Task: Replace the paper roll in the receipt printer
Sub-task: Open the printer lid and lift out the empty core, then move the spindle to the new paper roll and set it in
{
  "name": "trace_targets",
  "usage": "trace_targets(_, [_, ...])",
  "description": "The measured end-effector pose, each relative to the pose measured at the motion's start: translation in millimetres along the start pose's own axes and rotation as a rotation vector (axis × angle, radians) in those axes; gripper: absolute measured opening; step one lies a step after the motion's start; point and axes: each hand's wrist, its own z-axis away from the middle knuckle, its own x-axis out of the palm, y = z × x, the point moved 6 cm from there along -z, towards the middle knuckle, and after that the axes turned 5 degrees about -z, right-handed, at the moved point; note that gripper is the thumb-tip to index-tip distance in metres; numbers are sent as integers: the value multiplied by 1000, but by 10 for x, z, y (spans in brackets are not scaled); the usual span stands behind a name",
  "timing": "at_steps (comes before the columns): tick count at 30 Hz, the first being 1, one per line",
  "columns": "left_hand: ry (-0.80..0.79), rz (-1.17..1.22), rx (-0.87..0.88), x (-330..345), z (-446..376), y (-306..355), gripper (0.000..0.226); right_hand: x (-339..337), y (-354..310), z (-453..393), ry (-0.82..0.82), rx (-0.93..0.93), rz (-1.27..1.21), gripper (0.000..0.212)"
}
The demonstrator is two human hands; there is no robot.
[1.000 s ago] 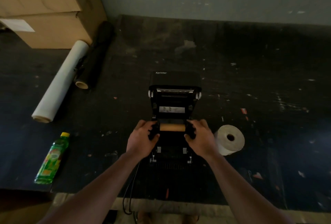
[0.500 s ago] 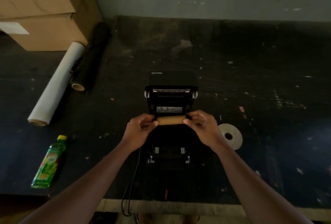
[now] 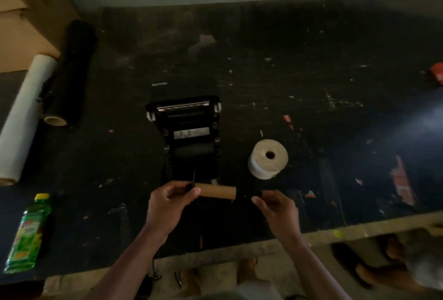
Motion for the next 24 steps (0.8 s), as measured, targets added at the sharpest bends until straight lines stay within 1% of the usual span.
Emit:
trace_targets(3, [-50, -93, 46, 152, -28, 119, 19, -326, 255, -187, 138, -74, 400, 26])
trace_targets(5, [-74, -150, 75, 263, -48, 203, 19, -446, 271, -310, 185, -103, 582, 31])
trace_targets(7, [-94, -202, 109, 384, -67, 280, 20, -501, 269, -419, 194, -96, 670, 39])
trace_targets(10, [-122, -272, 145, 576, -70, 373, 21, -513, 264, -503, 181, -94, 729, 48])
trace_targets(11, [-126, -292, 159, 640, -63, 405, 22, -521, 239, -497, 199, -106, 709, 49])
trace_targets(12, [-123, -315, 168, 697, -59, 426, 22, -535, 189, -465, 233, -126, 636, 47])
trace_targets(13, [-116, -334, 174, 747, -58, 437, 23, -551, 133, -410, 249, -142, 484, 41])
trace_targets(14, [-110, -347, 174, 793, -53, 442, 24, -540, 101, -353, 219, -135, 275, 35])
trace_targets(15, [-111, -355, 170, 840, -49, 439, 24, -487, 89, -292, 121, -98, 51, 32])
trace_targets(16, [-118, -362, 165, 889, -43, 431, 24, -389, 70, -212, -32, -50, -141, 34])
trace_targets(17, [-129, -374, 163, 940, -39, 416, 24, -293, 78, -129, -180, -11, -262, 38])
trace_targets(18, [-146, -390, 160, 994, -27, 406, 24, -228, 93, -50, -293, 1, -327, 40])
trace_targets(19, [-167, -404, 159, 1045, -9, 406, 24, -205, 127, 5, -357, -9, -366, 40])
trace_targets(20, [-183, -413, 157, 1087, 2, 414, 24, -221, 180, 34, -376, -19, -390, 38])
trace_targets(22, [-190, -414, 153, 1117, -9, 467, 23, -349, 333, 28, -331, -6, -438, 32])
trace_targets(24, [-163, -414, 155, 1069, -70, 567, 22, -564, 472, 9, -261, 16, -459, 29])
